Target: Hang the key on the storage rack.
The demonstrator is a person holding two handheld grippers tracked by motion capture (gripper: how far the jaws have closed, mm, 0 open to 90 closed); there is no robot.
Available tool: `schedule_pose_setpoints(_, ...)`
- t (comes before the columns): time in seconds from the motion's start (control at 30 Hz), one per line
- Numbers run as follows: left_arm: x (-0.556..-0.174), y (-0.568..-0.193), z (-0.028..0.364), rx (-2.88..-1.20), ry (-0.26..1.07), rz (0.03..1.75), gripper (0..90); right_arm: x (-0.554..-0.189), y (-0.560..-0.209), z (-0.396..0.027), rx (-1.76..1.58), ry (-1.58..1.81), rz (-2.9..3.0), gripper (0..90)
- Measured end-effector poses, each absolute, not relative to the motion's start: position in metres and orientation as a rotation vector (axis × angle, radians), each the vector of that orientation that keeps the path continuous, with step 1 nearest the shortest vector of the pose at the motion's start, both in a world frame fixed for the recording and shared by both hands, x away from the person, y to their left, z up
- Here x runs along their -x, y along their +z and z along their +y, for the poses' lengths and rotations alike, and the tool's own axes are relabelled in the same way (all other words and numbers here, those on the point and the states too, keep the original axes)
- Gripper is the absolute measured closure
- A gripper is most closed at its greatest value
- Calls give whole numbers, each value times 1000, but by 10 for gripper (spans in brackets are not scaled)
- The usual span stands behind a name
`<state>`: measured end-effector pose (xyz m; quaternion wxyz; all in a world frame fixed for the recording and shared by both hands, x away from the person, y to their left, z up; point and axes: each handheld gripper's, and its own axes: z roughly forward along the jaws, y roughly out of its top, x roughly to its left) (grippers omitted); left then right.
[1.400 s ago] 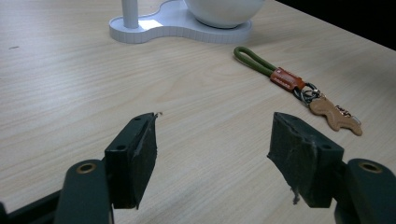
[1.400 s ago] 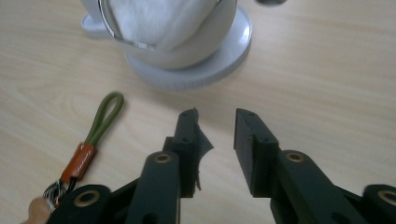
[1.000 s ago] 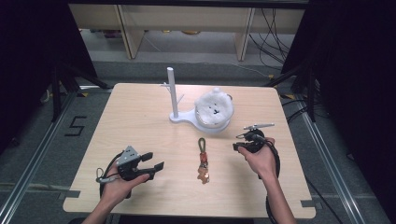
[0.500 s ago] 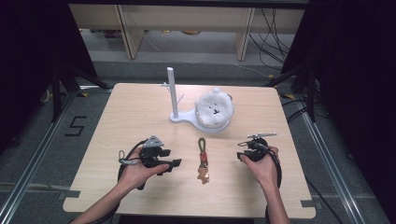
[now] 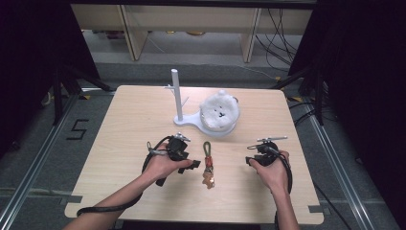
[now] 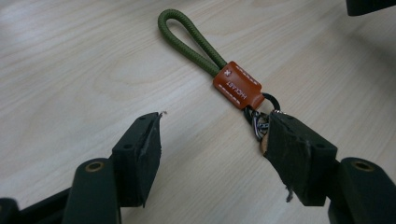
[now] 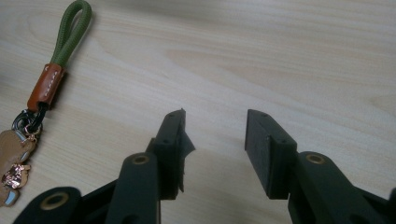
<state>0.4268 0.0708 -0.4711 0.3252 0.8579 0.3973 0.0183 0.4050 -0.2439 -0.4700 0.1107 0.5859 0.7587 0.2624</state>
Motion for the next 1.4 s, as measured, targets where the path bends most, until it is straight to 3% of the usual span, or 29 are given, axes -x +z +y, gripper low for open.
schedule_pose_setpoints(0.37,-439,-471,42,-2296,24,1127,349,-404,-470,-245,-1753,773,2204,577)
schedule_pose_setpoints(1.4,-448,-478,8,-2363,27,1197,346,-405,-475,-245,-1728,810,2232,573)
